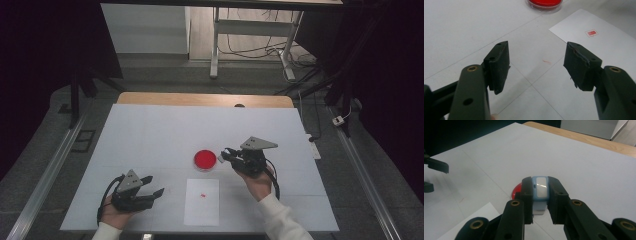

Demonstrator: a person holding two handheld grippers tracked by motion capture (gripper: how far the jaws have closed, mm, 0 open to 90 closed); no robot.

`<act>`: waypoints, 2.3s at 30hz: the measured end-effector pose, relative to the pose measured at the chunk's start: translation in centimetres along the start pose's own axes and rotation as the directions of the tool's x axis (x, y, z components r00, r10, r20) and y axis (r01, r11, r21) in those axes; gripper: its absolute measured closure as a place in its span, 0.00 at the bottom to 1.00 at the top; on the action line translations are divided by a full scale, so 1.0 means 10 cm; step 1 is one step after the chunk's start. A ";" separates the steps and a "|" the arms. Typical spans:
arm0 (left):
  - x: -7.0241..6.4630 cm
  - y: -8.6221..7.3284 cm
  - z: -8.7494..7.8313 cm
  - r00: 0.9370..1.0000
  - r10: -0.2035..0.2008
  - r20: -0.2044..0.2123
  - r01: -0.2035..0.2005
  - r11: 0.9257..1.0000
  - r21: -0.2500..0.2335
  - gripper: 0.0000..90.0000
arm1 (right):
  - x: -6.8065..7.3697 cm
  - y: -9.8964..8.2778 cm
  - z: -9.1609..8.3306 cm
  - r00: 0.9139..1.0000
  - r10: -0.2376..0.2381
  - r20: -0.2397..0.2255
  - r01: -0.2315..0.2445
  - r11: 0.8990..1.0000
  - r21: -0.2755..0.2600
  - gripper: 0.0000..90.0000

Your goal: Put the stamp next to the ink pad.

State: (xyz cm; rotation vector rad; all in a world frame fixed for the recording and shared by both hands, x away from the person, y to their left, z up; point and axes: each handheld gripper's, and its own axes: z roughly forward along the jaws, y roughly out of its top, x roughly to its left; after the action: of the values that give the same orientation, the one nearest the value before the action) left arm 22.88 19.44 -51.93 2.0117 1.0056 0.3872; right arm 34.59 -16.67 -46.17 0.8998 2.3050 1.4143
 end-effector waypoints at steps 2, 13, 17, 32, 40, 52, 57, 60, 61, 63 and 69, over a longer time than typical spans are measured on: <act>0.00 0.00 0.00 1.000 0.001 0.002 -0.001 1.000 0.002 0.41 | -0.02 0.01 0.03 1.000 0.000 0.005 0.000 1.000 0.006 0.83; -0.01 0.00 0.00 1.000 0.000 0.000 0.000 1.000 0.002 0.41 | -0.17 0.02 0.21 0.999 0.001 0.046 -0.003 0.999 0.038 0.83; 0.00 -0.01 0.00 1.000 -0.002 -0.001 0.002 1.000 0.002 0.41 | -0.21 0.06 0.30 0.999 -0.007 0.050 0.004 0.999 0.053 0.83; 0.01 -0.01 0.00 1.000 -0.002 -0.004 0.002 1.000 0.007 0.41 | -0.31 0.00 0.56 0.996 -0.028 0.083 0.014 0.986 0.164 0.83; 0.01 -0.02 0.00 1.000 -0.003 -0.005 0.003 1.000 0.008 0.41 | -0.32 -0.03 0.63 0.995 -0.045 0.093 0.026 0.981 0.190 0.83; 0.01 -0.02 0.01 1.000 -0.001 -0.005 0.001 1.000 0.011 0.40 | -0.30 -0.05 0.68 0.993 -0.066 0.097 0.045 0.978 0.203 0.83; 0.01 -0.02 0.01 1.000 -0.001 -0.005 0.001 1.000 0.012 0.40 | -0.30 -0.05 0.69 0.993 -0.070 0.097 0.049 0.978 0.203 0.79; 0.00 -0.02 0.01 1.000 -0.001 -0.005 0.001 1.000 0.011 0.40 | -0.30 -0.05 0.69 0.992 -0.072 0.099 0.051 0.978 0.201 0.77; 0.00 -0.02 0.01 1.000 -0.001 -0.005 0.001 1.000 0.012 0.40 | -0.30 -0.05 0.69 0.992 -0.072 0.100 0.051 0.978 0.201 0.75; 0.01 -0.02 0.01 1.000 -0.002 -0.005 0.002 1.000 0.011 0.40 | -0.30 -0.05 0.69 0.992 -0.072 0.104 0.050 0.978 0.201 0.72; 0.01 -0.02 0.01 1.000 0.000 -0.006 0.001 1.000 0.012 0.40 | -0.29 -0.05 0.69 0.992 -0.067 0.106 0.046 0.979 0.196 0.66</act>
State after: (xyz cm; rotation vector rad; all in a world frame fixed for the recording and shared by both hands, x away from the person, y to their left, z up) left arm 22.85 19.52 -52.14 2.0224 1.0145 0.3879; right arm 40.37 -13.91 -50.13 0.9339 2.3924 1.1012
